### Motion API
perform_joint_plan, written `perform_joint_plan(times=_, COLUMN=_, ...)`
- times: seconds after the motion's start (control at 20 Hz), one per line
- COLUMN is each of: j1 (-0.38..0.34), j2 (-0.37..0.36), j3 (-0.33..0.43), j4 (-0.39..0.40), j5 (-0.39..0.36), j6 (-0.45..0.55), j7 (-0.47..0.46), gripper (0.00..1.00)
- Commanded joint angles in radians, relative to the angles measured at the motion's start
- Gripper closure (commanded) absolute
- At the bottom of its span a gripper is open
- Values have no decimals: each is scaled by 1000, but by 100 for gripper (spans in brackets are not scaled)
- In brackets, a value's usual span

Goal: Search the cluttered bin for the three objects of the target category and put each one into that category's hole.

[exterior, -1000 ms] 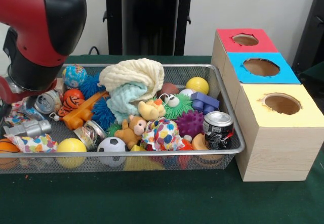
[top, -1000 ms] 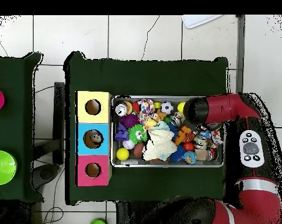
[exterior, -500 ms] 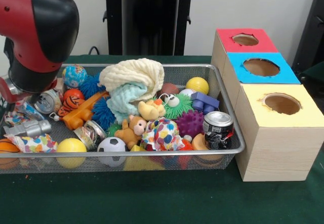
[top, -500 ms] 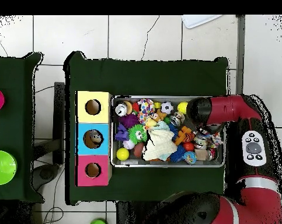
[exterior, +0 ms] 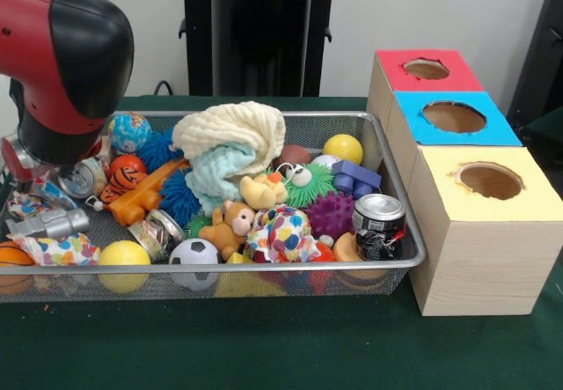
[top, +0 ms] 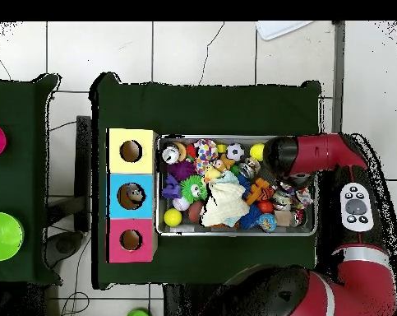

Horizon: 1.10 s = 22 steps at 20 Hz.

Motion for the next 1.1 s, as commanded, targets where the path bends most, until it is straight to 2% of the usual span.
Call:
perform_joint_plan(times=0.05, j1=-13, j2=76, j3=60, j4=-26, j5=40, j6=67, j7=-111, gripper=0)
perform_joint_plan(times=0.5, j1=-26, j2=89, j3=59, j4=-1, j5=57, j6=-18, j7=-71, gripper=0)
perform_joint_plan(times=0.85, j1=-29, j2=78, j3=36, j4=28, j5=38, j6=-51, j7=-54, gripper=0)
perform_joint_plan(times=1.1, j1=-18, j2=83, j3=31, j4=17, j5=2, j6=-101, j7=-55, gripper=0)
